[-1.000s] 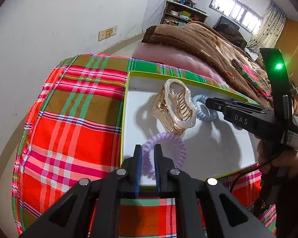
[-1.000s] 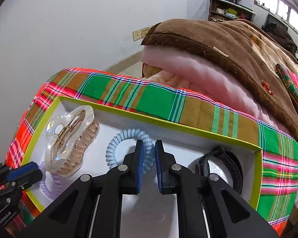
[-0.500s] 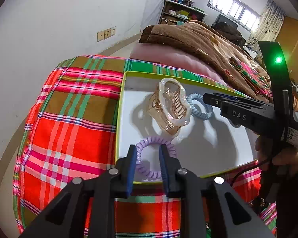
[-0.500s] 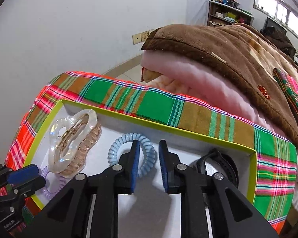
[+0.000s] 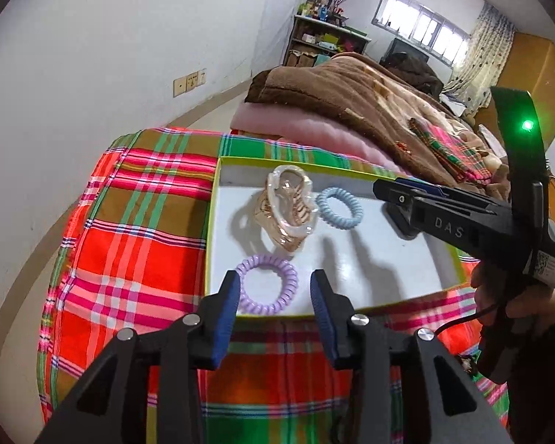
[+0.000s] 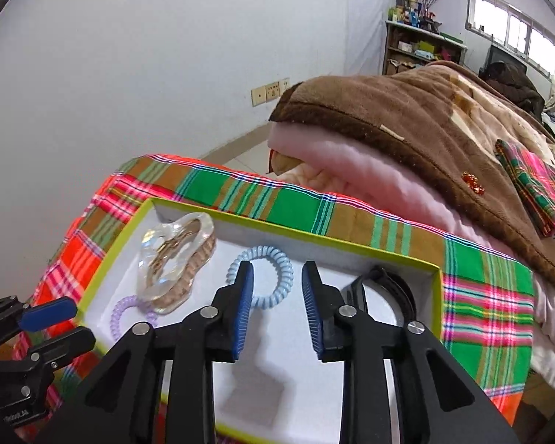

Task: Organize jewelry
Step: 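Open the left gripper releasing the lavender tie while the right gripper releases the blue tie, then move both grippers back toward the black cord and beaded necklaces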

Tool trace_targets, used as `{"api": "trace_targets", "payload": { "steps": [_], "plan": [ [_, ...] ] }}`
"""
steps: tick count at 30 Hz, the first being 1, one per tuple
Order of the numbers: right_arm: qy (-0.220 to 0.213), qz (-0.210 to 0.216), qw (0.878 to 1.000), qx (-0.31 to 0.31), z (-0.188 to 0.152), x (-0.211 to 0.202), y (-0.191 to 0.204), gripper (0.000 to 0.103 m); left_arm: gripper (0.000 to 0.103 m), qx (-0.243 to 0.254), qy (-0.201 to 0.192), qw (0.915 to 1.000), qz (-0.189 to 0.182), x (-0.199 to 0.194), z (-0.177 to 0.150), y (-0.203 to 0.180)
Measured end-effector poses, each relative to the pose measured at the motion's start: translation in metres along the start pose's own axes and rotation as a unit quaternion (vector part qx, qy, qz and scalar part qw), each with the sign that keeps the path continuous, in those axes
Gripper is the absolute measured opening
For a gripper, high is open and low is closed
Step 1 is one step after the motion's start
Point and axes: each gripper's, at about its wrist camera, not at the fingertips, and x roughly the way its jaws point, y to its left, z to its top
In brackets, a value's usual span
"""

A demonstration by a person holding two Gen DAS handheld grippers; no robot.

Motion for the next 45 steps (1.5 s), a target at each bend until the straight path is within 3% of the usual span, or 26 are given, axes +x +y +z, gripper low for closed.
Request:
{"api": "trace_targets", "payload": {
  "steps": [10, 16, 36, 38, 40, 45],
  "plan": [
    [-0.035, 0.000, 0.999, 0.003, -0.037, -0.056, -0.003, 0.031, 0.050, 0.023, -0.008, 0.9988, -0.042, -0.023, -0.019, -0.020],
    [-0.040, -0.012, 0.999, 0.013, -0.073, -0.080, -0.017, 0.031, 0.051, 0.035, 0.007, 0.9972, -0.065, -0.022, -0.035, -0.032],
    [-0.030, -0.025, 0.998, 0.050, -0.149, -0.110, -0.052, 0.032, 0.052, 0.068, 0.028, 0.9930, -0.092, -0.019, -0.060, -0.066],
    [-0.026, -0.026, 0.998, 0.057, -0.157, -0.111, -0.055, 0.033, 0.052, 0.071, 0.034, 0.9924, -0.095, -0.016, -0.061, -0.070],
    [-0.018, -0.016, 0.997, 0.066, -0.164, -0.108, -0.059, 0.046, 0.052, 0.074, 0.038, 0.9919, -0.096, -0.012, -0.064, -0.074],
    [-0.007, 0.010, 0.998, 0.068, -0.169, -0.101, -0.059, 0.047, 0.053, 0.071, 0.046, 0.9918, -0.096, -0.008, -0.068, -0.075]
  ]
}}
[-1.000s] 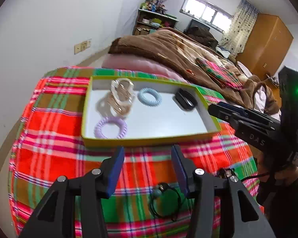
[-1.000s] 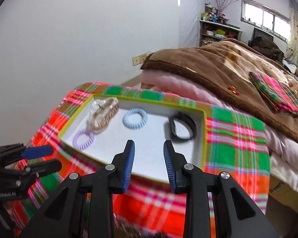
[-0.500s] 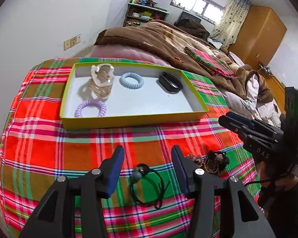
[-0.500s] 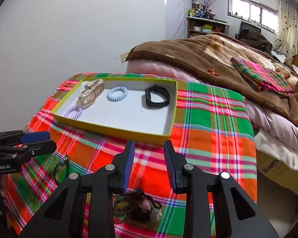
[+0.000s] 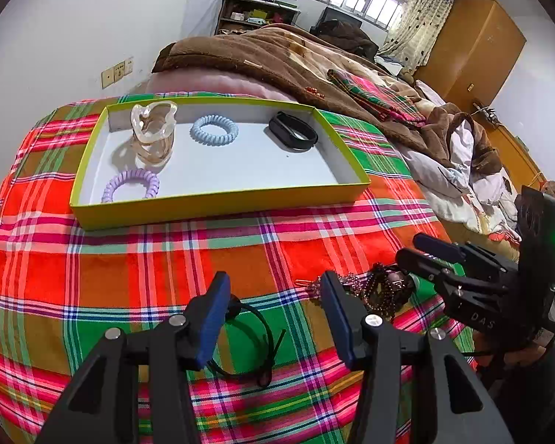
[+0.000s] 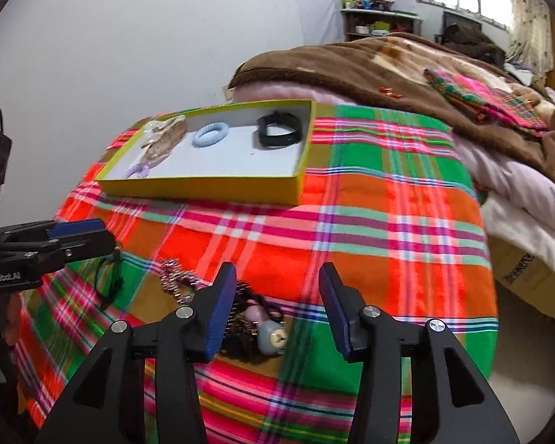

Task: Organize jewelry
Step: 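Move both grippers back toward the black cord and beaded necklaces, then grasp the black cord tie with teal beads with left gripper while right grasps dark beaded necklace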

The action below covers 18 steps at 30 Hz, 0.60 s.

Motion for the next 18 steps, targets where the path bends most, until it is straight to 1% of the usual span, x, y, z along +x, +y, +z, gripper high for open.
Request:
{"api": "trace_targets", "payload": {
  "steps": [2, 7, 12, 17, 18],
  "plan": [
    [0.014, 0.020, 1.000, -0.018, 0.001, 0.006, 0.007, 0.047, 0.053, -0.005, 0.000, 1.0000, 0.005, -0.001, -0.001, 0.002],
    [0.049, 0.028, 0.996, -0.064, -0.001, 0.019, 0.020, 0.047, 0.053, -0.007, 0.000, 0.9999, 0.010, -0.005, -0.005, 0.008],
    [0.073, 0.025, 0.994, -0.083, -0.003, 0.027, 0.021, 0.047, 0.053, -0.017, 0.009, 0.9996, 0.019, -0.004, -0.012, 0.020],
    [0.082, 0.015, 0.991, -0.107, -0.002, 0.030, 0.027, 0.047, 0.053, -0.027, 0.013, 0.9992, 0.024, -0.006, -0.022, 0.028],
    [0.082, 0.010, 0.990, -0.113, -0.003, 0.030, 0.029, 0.046, 0.053, -0.030, 0.014, 0.9991, 0.026, -0.007, -0.023, 0.030]
  ]
}}
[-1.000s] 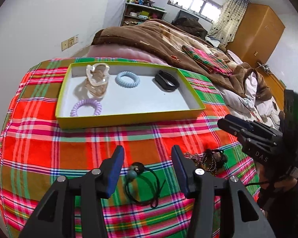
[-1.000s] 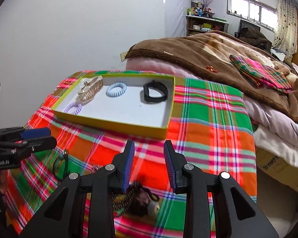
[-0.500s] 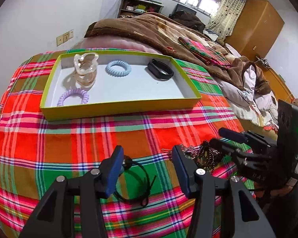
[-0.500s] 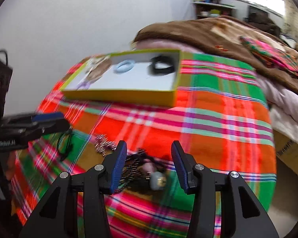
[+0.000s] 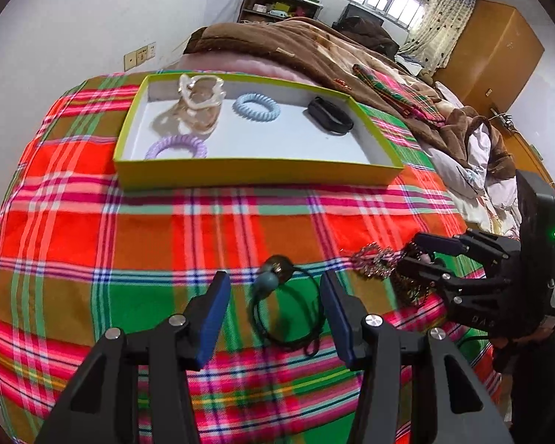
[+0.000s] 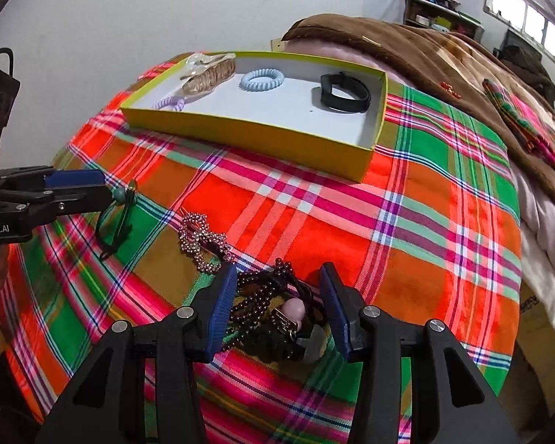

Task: Organize jewelry
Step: 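Grasp the black cord tie with teal beads with left gripper while right grasps dark beaded necklace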

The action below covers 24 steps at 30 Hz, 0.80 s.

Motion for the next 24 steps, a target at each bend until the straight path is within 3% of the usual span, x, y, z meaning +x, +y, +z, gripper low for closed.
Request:
{"api": "trace_targets", "payload": {
  "steps": [3, 6, 8, 24],
  "plan": [
    [-0.002, -0.003, 1.000, -0.011, 0.000, -0.001, 0.004, 0.030, 0.053, -0.005, -0.002, 1.0000, 0.000, -0.003, -0.004, 0.005],
    [-0.005, -0.022, 0.999, -0.032, 0.000, -0.003, 0.011, 0.027, 0.053, -0.011, -0.001, 0.9999, 0.004, -0.004, -0.006, 0.010],
    [-0.010, -0.027, 0.999, -0.041, 0.000, -0.004, 0.013, 0.017, 0.053, -0.016, -0.002, 0.9999, 0.003, -0.005, -0.008, 0.012],
    [-0.074, -0.020, 0.997, -0.008, 0.001, -0.035, 0.010, 0.012, 0.053, -0.009, 0.012, 0.9998, 0.010, 0.000, -0.014, 0.010]
  ]
}}
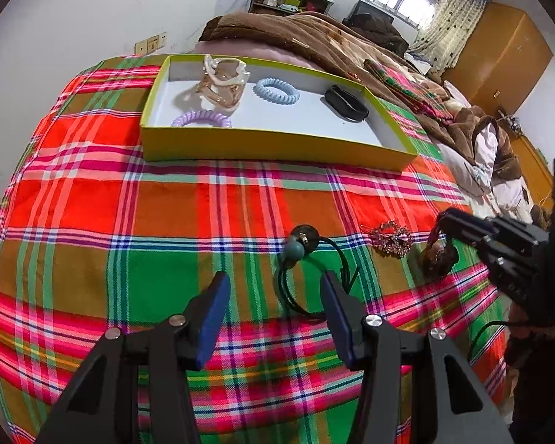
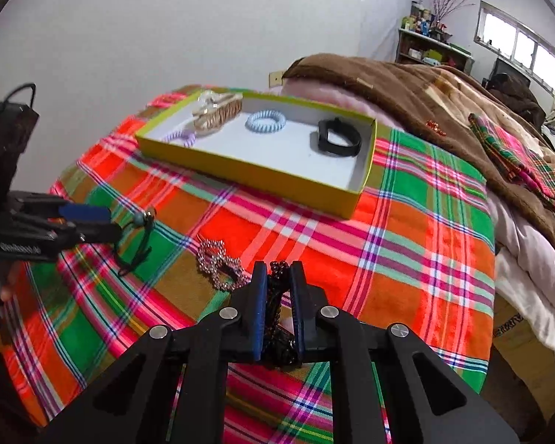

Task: Organize jewelry
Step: 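Grasp the black cord tie with teal beads with left gripper while right grasps dark beaded necklace, then carry the cord tie and beaded necklace into the yellow box with both grippers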

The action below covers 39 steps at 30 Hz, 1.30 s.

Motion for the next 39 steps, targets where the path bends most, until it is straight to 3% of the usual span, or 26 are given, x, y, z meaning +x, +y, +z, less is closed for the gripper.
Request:
{"api": "trace_targets", "payload": {
  "steps": [11, 17, 19, 21, 24, 29, 39],
  "plan": [
    [-0.053, 0.015, 0.997, 0.050, 0.002, -0.021, -0.017, 0.010, 0.053, 0.038, 0.002, 0.9980, 0.051, 0.015, 0.012, -0.016],
    [-0.064, 0.021, 0.996, 0.064, 0.002, -0.026, -0.023, 0.010, 0.052, 0.078, -0.006, 0.9928, 0.091, 0.023, 0.014, -0.027],
    [-0.069, 0.023, 0.995, 0.070, 0.002, -0.028, -0.025, 0.010, 0.049, 0.083, -0.010, 0.9918, 0.097, 0.025, 0.014, -0.029],
    [-0.072, 0.024, 0.994, 0.074, 0.001, -0.031, -0.027, 0.010, 0.037, 0.090, -0.014, 0.9904, 0.104, 0.025, 0.014, -0.030],
    [-0.077, 0.023, 0.994, 0.079, 0.002, -0.033, -0.027, 0.010, 0.024, 0.089, -0.014, 0.9907, 0.102, 0.025, 0.016, -0.030],
    [-0.079, 0.025, 0.993, 0.080, 0.003, -0.033, -0.026, 0.010, 0.016, 0.077, -0.017, 0.9939, 0.077, 0.023, 0.017, -0.024],
    [-0.081, 0.026, 0.993, 0.084, 0.003, -0.034, -0.024, 0.010, 0.015, 0.065, -0.022, 0.9956, 0.063, 0.018, 0.015, -0.021]
  ]
}}
